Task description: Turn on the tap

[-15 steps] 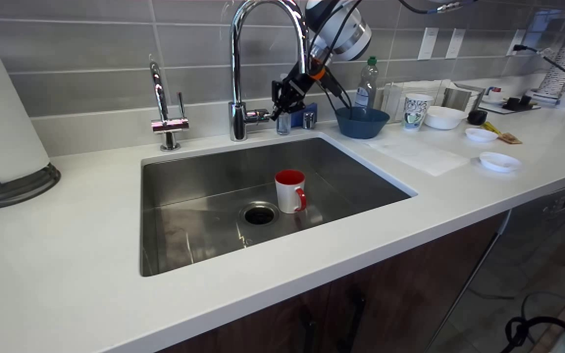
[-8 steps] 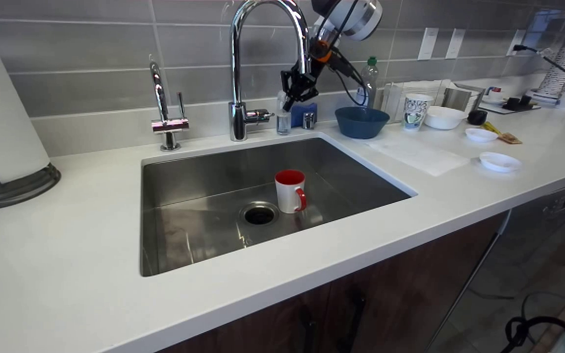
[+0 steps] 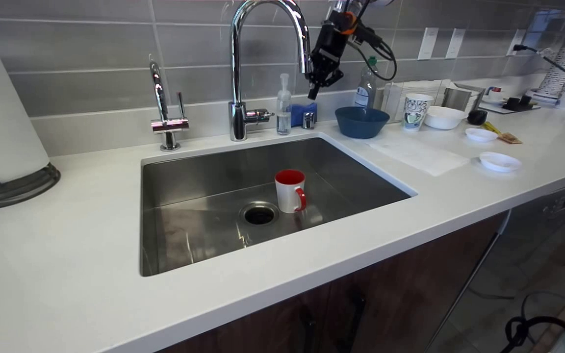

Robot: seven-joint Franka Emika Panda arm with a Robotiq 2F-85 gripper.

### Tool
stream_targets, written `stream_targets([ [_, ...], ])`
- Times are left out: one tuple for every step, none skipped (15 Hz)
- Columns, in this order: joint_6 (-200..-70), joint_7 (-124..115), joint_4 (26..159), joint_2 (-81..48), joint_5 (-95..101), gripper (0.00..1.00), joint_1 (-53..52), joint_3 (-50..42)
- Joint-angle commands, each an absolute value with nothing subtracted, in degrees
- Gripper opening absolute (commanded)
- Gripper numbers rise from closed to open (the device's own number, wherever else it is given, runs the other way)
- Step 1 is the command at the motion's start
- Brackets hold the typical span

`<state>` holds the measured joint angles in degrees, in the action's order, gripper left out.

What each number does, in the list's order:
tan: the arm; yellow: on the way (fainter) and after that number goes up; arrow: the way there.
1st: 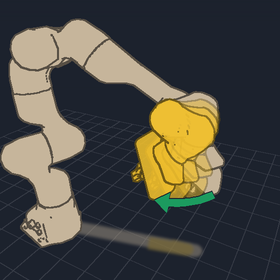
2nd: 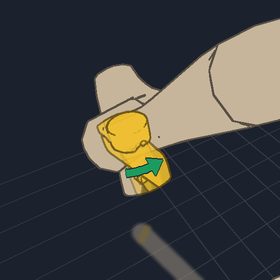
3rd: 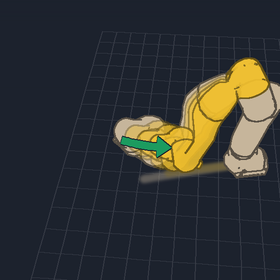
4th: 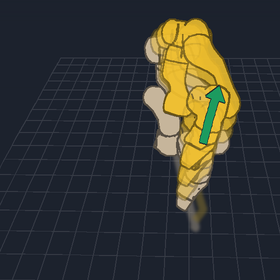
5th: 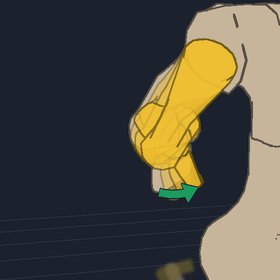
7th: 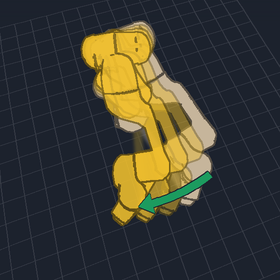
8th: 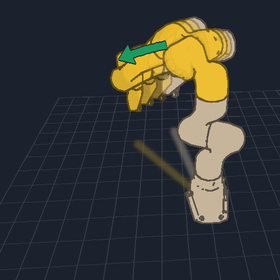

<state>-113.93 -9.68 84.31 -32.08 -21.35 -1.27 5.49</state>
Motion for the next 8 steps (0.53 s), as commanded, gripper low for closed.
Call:
stream_targets([
  [-112.5, -11.12, 94.01, -21.49, -18.97, 0.0, -2.48, 4.18],
  [-112.67, -11.17, 96.24, -18.79, -18.32, 0.0, -2.86, 4.09],
  [-113.4, -11.16, 98.51, -16.2, -17.48, 0.0, -3.27, 4.09],
  [-114.55, -11.55, 101.29, -12.88, -16.23, 0.0, -3.98, 4.14],
  [-115.3, -12.23, 103.71, -9.94, -14.61, 0.0, -4.71, 4.19],
  [-116.16, -13.33, 106.02, -6.97, -13.05, 0.0, -5.48, 4.42],
  [-116.87, -14.58, 108.23, -4.1, -11.65, 0.0, -6.28, 4.89],
  [-118.91, -15.88, 110.53, -1.11, -10.15, 0.0, -7.19, 5.48],
])
